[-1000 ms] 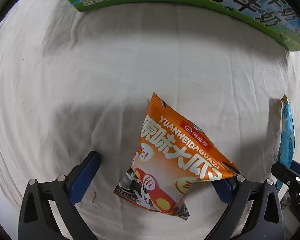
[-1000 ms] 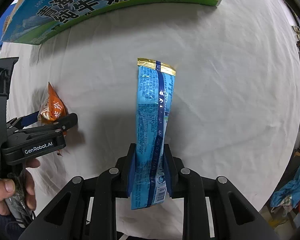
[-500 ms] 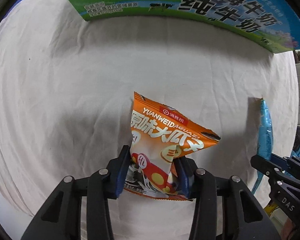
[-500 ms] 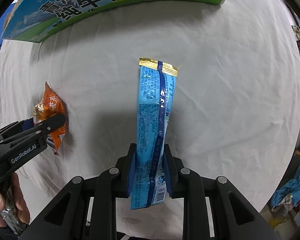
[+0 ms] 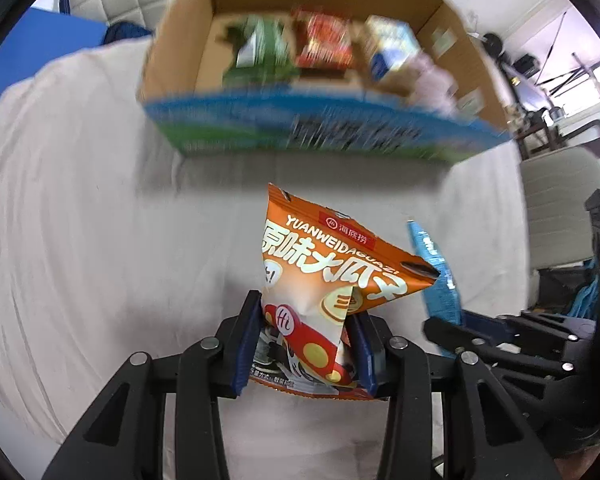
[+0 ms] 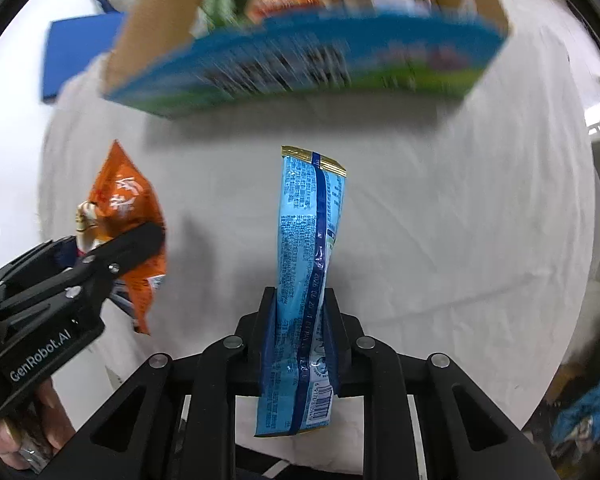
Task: Organize soft objects
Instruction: 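Carry the orange packet and blue packet over the cardboard box with both tools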
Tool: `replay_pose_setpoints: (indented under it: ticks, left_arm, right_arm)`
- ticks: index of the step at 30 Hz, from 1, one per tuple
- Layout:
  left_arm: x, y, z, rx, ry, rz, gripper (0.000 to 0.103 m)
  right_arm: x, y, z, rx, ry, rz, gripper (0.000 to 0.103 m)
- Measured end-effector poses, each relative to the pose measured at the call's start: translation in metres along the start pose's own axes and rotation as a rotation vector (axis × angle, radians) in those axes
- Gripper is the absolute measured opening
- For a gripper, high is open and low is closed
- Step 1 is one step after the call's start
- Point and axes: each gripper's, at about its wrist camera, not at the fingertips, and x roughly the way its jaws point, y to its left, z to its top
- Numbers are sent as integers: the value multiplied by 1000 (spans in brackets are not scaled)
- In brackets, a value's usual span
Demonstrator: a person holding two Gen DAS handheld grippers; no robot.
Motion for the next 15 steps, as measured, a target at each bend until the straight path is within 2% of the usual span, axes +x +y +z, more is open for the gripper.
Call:
replay_pose_setpoints:
  ticks: [5, 10, 15]
  left_arm:
    - [-40, -17, 28, -12, -80, -51, 38]
    - [-68, -25, 67, -8, -112, -90, 38]
    - [-55, -27, 108, -14, -94, -85, 38]
  right_arm:
    - [-56, 8, 20, -24, -89, 56, 22]
    - [-97, 13, 51, -31, -157, 83, 22]
    - [-114, 22, 96, -31, -198, 52, 22]
